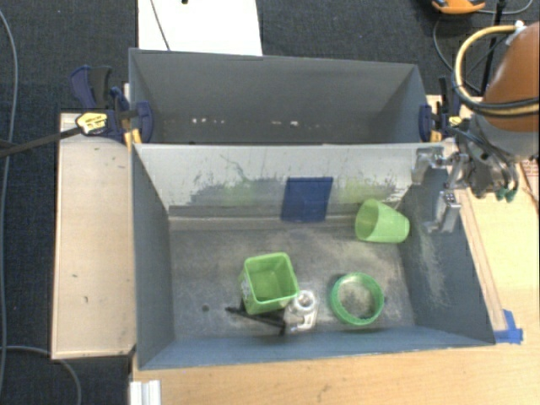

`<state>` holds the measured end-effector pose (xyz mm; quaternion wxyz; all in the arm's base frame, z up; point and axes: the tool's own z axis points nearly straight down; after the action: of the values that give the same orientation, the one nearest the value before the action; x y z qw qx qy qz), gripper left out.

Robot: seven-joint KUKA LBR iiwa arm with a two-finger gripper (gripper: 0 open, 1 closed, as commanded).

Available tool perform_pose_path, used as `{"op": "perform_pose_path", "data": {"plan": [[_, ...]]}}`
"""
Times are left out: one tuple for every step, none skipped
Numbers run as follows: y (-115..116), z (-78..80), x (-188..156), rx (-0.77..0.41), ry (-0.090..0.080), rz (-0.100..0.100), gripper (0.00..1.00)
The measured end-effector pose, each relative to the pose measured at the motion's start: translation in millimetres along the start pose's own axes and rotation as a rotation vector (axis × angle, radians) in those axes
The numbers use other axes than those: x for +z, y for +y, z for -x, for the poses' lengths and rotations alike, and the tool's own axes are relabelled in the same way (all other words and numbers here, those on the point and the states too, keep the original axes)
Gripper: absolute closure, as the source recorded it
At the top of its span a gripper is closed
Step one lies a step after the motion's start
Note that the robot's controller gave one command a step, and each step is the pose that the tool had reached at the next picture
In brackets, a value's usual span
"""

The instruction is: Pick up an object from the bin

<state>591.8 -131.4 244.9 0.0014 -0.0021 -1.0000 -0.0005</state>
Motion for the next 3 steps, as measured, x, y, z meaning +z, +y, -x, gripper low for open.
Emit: {"op": "perform_pose_path", "data": {"plan": [[0.7,1.0,-5.2,-0.003,-0.008,-0.002,0.00],[25.8,-16.3,60.5,-0.091,-0.008,-0.002,0.00],[57.8,-64.3,84.2,-0.057,-0.008,-0.001,0.00]]}}
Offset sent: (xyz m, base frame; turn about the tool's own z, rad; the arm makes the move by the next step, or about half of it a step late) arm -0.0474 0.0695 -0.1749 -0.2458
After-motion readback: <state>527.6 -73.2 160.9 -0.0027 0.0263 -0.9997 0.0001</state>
